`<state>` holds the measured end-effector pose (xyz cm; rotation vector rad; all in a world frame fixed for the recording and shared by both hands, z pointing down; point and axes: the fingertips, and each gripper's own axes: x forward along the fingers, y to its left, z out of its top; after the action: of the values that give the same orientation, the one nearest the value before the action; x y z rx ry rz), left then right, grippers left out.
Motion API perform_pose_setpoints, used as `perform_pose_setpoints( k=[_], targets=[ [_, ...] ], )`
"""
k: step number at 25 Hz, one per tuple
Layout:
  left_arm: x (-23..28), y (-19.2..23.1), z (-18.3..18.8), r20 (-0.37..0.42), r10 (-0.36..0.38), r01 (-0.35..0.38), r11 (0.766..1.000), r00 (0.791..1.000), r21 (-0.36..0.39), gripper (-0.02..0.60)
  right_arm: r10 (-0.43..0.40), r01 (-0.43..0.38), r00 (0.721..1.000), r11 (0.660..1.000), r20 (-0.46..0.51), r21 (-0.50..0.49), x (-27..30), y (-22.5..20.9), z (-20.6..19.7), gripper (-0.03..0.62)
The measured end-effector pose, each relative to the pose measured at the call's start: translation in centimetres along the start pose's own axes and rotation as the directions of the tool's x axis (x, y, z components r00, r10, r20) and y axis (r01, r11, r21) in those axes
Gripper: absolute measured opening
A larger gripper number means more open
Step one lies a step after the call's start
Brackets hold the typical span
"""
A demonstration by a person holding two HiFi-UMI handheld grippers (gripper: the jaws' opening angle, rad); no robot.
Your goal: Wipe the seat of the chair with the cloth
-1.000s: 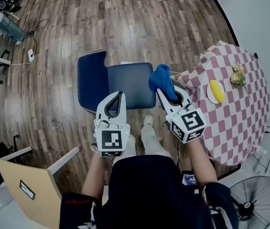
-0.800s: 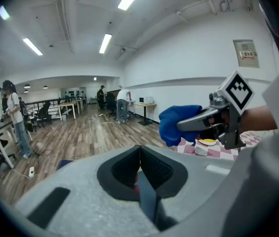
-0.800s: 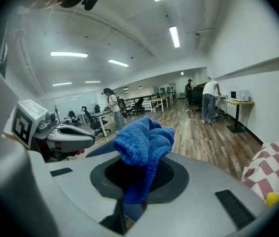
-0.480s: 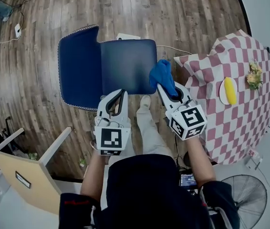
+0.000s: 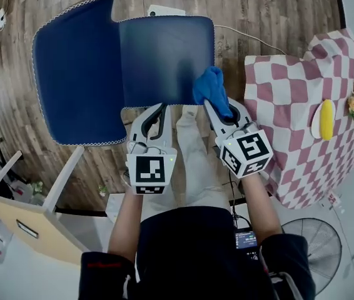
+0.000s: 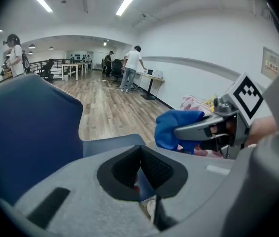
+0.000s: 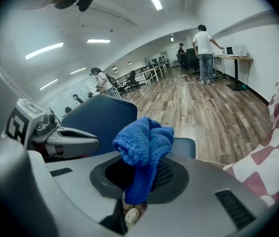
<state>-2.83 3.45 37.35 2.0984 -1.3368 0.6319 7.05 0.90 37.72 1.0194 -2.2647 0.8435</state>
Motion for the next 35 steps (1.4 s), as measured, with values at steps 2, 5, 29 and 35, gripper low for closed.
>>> perform_pose_setpoints(
  k=[2,5,29,35],
  targets=[
    [1.2,0.4,-2.2,-0.039,-0.002,0.002,1.0,0.999,-0.002,0.015,-0.013,0.014,1.0,1.0,-0.018,0.007,1.2,-0.9,-1.4,0.048],
    [3.4,1.1,-5.1,-0.092,-0.006,0.006,1.0,0.996,-0.008,0.015,-0.026,0.026,0.999,1.0,-0.03,0.018,3.1,-2.6,-3.1,0.048],
    [15.7,4.8,-21.3,-0.31,-0.12,0.043,0.969,0.943,-0.244,0.043,-0.031,0.043,0.978,0.997,-0.206,0.057,12.8,-7.7,-15.4,0.048],
    [16.4,7.5,-21.7,-0.304,-0.04,-0.027,0.976,0.952,-0.214,0.265,-0.016,0.029,0.974,0.998,-0.227,0.053,14.0,-7.7,-16.1,0.048]
  ],
)
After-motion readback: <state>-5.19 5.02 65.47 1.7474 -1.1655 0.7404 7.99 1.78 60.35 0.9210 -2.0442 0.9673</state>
